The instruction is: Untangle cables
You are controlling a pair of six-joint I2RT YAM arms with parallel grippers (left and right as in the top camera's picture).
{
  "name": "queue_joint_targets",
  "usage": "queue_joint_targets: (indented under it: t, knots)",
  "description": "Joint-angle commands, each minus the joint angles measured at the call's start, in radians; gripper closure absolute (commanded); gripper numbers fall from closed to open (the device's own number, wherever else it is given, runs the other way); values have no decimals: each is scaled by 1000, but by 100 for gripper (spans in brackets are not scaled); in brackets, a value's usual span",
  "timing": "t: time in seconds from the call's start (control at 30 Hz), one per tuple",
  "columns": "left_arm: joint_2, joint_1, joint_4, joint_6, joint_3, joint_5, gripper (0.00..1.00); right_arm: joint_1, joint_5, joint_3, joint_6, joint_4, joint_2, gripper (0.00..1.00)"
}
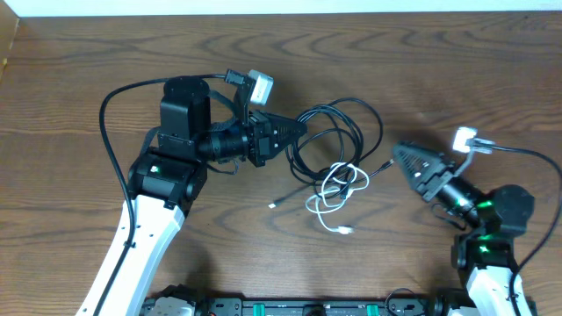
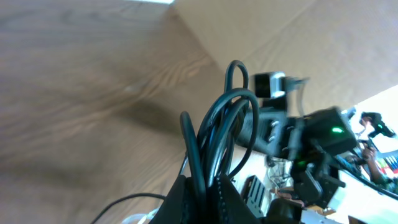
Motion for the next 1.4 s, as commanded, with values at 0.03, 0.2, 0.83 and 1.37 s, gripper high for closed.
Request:
queue_joint_targets:
  t: [0.03, 0.2, 0.83, 1.37]
  knots:
    - [-9, -1, 81, -63, 16, 79, 92, 79, -66, 3, -105, -8, 23, 60]
    - [-9, -1, 131, -123, 16, 74, 92, 164, -52, 3, -166, -89, 50, 64]
    - [-9, 0, 128, -340, 16, -308, 92, 216, -52, 3, -319, -398, 66, 57]
    - [-9, -50, 69, -588, 16, -416, 92, 381, 113, 3, -385, -143, 75, 43]
